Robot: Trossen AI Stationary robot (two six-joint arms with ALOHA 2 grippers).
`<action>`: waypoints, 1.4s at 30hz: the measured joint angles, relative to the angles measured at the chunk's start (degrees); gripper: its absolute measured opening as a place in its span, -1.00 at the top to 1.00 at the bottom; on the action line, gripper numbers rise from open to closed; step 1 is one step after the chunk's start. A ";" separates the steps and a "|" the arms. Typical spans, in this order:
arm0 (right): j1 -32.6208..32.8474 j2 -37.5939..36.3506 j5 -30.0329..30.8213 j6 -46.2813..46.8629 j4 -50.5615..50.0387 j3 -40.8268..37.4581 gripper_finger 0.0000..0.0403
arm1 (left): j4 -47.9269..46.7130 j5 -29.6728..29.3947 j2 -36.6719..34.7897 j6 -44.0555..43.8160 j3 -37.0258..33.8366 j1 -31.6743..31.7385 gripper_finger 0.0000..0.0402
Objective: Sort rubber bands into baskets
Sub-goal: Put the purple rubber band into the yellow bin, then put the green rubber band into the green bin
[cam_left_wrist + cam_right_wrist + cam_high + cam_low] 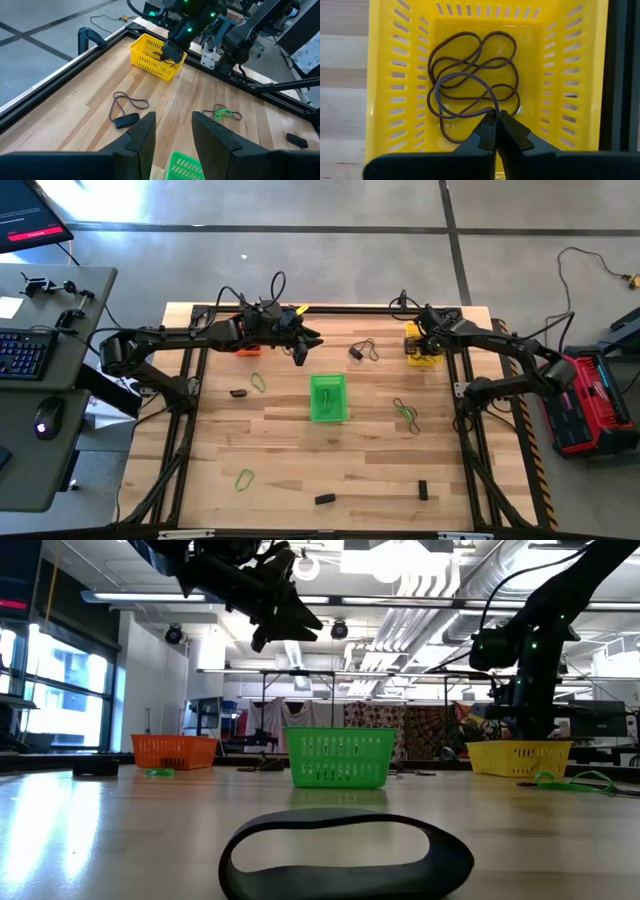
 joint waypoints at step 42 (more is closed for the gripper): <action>12.15 -2.52 -14.06 -19.47 11.50 18.02 0.98 | -5.44 -0.14 0.02 1.66 -0.02 0.00 0.74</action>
